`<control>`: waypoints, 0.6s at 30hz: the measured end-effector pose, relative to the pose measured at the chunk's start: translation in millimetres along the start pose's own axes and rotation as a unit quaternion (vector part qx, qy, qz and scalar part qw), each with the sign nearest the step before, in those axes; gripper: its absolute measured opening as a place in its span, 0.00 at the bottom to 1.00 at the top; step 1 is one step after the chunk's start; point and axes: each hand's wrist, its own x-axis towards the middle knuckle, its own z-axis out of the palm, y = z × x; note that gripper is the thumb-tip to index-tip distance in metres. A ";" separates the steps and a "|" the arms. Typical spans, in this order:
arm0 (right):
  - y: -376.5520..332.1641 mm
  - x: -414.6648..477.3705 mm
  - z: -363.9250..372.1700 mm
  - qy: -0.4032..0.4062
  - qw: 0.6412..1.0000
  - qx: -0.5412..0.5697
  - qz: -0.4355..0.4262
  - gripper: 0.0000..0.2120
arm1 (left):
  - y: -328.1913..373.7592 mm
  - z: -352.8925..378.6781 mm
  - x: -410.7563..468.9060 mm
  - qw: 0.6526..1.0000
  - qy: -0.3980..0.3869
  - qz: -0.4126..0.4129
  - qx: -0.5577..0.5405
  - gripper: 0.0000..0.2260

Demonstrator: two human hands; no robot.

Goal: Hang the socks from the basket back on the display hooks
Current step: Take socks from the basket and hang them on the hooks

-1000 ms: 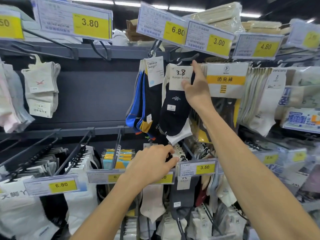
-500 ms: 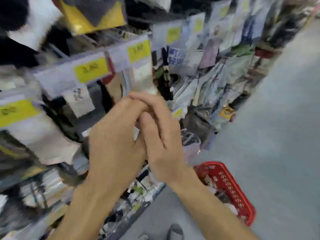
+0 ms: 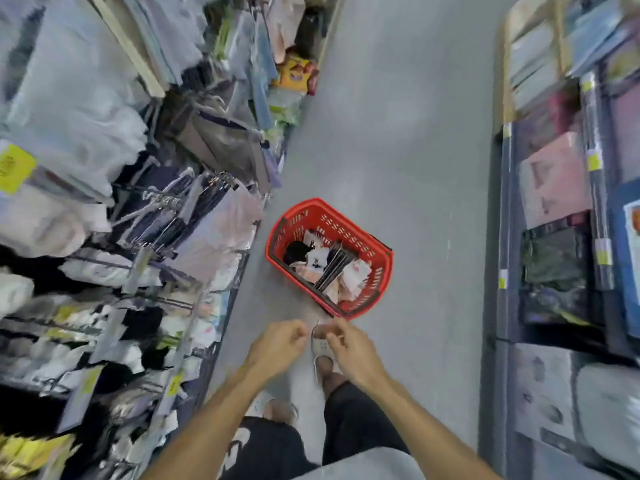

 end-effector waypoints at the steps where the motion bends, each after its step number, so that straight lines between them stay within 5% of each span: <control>1: 20.0 8.0 -2.3 -0.011 1.000 0.004 0.028 0.09 | 0.8 8.3 14.1 0.999 -0.023 -0.019 0.013 0.10; 7: 118.3 91.2 -11.4 -0.033 0.991 0.001 0.133 0.10 | -17.2 65.8 120.5 0.994 -0.081 -0.068 -0.012 0.07; 18: 248.1 322.8 45.8 0.099 0.948 0.180 0.242 0.18 | -70.0 154.5 380.5 0.994 -0.082 -0.068 -0.031 0.08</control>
